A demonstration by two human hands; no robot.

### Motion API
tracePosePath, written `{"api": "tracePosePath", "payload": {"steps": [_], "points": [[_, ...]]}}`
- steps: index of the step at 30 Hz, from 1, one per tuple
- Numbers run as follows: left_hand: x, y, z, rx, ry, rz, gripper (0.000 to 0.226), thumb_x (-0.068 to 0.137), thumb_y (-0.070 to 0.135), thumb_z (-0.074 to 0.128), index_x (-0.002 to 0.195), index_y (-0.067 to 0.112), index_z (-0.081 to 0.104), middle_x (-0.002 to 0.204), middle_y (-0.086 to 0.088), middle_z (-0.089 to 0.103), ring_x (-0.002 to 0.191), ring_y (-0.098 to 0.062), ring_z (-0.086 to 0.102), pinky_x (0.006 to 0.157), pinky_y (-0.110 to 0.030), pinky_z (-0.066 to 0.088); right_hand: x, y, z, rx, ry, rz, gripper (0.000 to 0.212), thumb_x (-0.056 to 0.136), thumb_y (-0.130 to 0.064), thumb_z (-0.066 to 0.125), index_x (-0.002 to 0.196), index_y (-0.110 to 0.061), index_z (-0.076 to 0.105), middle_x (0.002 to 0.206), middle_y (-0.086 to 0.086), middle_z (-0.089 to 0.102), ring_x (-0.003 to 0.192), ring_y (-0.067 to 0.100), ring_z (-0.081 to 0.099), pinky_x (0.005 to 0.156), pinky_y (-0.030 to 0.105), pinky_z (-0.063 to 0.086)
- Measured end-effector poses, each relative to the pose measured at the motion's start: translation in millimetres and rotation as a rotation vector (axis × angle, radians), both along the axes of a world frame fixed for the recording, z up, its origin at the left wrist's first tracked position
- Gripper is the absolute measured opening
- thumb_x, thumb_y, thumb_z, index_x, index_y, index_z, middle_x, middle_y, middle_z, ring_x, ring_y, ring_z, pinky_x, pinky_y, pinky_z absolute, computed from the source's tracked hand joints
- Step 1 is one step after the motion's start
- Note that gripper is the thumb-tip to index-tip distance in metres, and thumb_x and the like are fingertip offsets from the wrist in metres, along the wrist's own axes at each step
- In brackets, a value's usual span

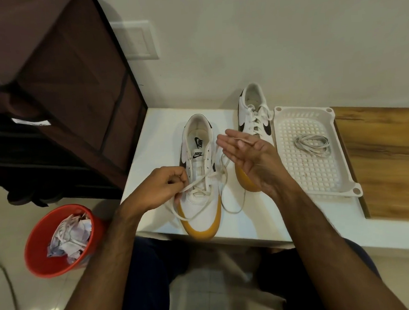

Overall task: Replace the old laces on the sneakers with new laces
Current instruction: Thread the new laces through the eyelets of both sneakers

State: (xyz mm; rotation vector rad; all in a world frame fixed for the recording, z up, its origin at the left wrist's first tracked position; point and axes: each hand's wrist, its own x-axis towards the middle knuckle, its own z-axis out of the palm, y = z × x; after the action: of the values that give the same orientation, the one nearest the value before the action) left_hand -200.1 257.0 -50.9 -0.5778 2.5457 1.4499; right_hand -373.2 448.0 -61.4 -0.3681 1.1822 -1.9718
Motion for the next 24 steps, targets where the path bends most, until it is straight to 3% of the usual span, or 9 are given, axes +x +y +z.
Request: {"api": "tracePosePath", "payload": {"steps": [4,6,8,11,13,16,19,21,24], "points": [[0,1,-2,-0.097,0.012,0.007,0.024,0.091,0.002,0.055,0.085,0.019,0.070,0.073,0.003,0.075,0.076,-0.013,0.071,0.081,-0.035,0.056,7,-3,1,0.190,0.258,0.043,0.030,0.106,-0.012,0.048,0.122,0.007,0.065,0.110,0.020,0.074,0.103,0.029,0.073,0.093,0.032,0.057],[-1,0,-4,-0.159,0.051,0.071,0.026,0.092,0.006,0.055,0.085,0.026,0.070,0.076,0.010,0.074,0.078,-0.011,0.070,0.081,-0.037,0.057,9,-4,1,0.312,0.489,0.014,0.024,0.104,-0.015,0.054,0.114,-0.007,0.075,0.102,0.006,0.073,0.096,0.015,0.069,0.090,0.028,0.055],[-2,-1,-4,-0.210,0.093,0.139,0.025,0.095,0.010,0.054,0.087,0.028,0.069,0.071,0.012,0.072,0.075,-0.010,0.069,0.076,-0.034,0.054,11,-5,2,0.426,0.700,-0.032,0.019,0.101,-0.023,0.060,0.104,-0.027,0.079,0.108,-0.003,0.061,0.103,0.000,0.057,0.092,0.017,0.048],[-3,-4,-6,-0.200,0.122,0.233,0.015,0.097,0.019,0.058,0.088,0.027,0.067,0.064,0.009,0.071,0.065,-0.008,0.064,0.067,-0.030,0.048,13,-7,8,0.271,0.595,-0.067,0.021,0.102,-0.016,0.058,0.110,-0.012,0.077,0.117,0.002,0.068,0.114,0.005,0.061,0.095,0.019,0.048],[-4,-4,-9,-0.192,0.086,0.259,0.011,0.098,0.031,0.061,0.088,0.026,0.065,0.063,0.007,0.070,0.058,-0.006,0.058,0.063,-0.028,0.043,16,-4,20,0.012,0.288,-0.034,0.024,0.101,-0.011,0.054,0.114,0.000,0.071,0.096,0.003,0.074,0.093,0.015,0.069,0.083,0.026,0.054],[-7,-3,-14,-0.238,0.044,0.304,0.025,0.094,0.053,0.062,0.087,0.029,0.063,0.074,0.007,0.070,0.064,-0.007,0.059,0.063,-0.028,0.042,21,-4,34,-0.129,-0.007,0.042,0.023,0.096,-0.015,0.057,0.110,-0.012,0.075,0.064,-0.001,0.056,0.062,0.011,0.057,0.056,0.021,0.048],[-15,7,-15,-0.240,0.066,0.342,0.032,0.090,0.056,0.066,0.090,0.025,0.061,0.085,0.010,0.067,0.071,-0.007,0.058,0.064,-0.030,0.045,20,-6,32,-0.015,0.024,0.102,0.019,0.096,-0.022,0.059,0.102,-0.015,0.076,0.057,-0.003,0.043,0.047,0.007,0.038,0.043,0.017,0.032],[-21,13,-16,-0.242,0.054,0.348,0.036,0.086,0.056,0.070,0.092,0.023,0.058,0.086,0.009,0.066,0.075,-0.010,0.061,0.067,-0.033,0.050,19,-7,26,0.115,0.160,0.161,0.017,0.099,-0.020,0.060,0.101,-0.012,0.075,0.062,0.000,0.053,0.047,0.007,0.033,0.042,0.017,0.026],[-25,14,-17,-0.231,0.035,0.387,0.031,0.084,0.048,0.076,0.090,0.022,0.059,0.084,0.005,0.068,0.077,-0.015,0.066,0.070,-0.037,0.054,24,-10,16,0.339,0.458,0.220,0.014,0.096,-0.013,0.067,0.105,-0.008,0.077,0.079,0.010,0.074,0.048,0.009,0.043,0.044,0.018,0.032]]}}
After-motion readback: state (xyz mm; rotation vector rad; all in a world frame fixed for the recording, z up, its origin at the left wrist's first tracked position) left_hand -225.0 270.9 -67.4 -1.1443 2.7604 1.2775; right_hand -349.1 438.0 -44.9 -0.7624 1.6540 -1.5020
